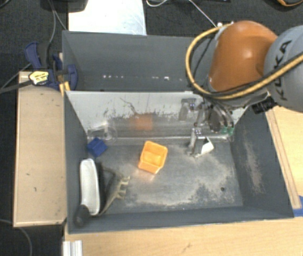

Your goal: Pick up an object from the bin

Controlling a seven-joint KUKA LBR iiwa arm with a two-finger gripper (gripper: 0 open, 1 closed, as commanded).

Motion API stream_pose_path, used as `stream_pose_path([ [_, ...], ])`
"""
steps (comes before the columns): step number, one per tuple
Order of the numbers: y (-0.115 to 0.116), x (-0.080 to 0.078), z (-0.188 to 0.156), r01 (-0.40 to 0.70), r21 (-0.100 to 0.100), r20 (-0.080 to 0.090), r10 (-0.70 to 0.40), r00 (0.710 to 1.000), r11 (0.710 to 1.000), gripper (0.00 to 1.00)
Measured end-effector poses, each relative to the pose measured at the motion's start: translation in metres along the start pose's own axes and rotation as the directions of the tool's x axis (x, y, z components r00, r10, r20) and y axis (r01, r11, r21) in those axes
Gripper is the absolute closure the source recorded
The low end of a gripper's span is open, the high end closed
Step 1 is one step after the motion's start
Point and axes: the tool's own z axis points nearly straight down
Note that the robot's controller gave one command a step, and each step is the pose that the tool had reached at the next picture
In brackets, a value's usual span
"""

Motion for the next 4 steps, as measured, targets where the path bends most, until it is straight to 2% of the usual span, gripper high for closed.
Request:
stream_pose_path([
  [1, 0.000, -0.001, -0.005, -0.002, -0.001, 0.009, 0.002, 1.000, 1.000, 0.00],
  [2, 0.047, -0.003, 0.098, 0.139, 0.000, 0.007, -0.139, 0.990, 0.990, 0.00],
  [3, 0.074, -0.002, 0.070, 0.333, 0.002, 0.010, -0.333, 0.943, 0.943, 0.00],
  [4, 0.067, -0.003, 0.117, 0.251, 0.001, 0.008, -0.251, 0.968, 0.968, 0.00],
])
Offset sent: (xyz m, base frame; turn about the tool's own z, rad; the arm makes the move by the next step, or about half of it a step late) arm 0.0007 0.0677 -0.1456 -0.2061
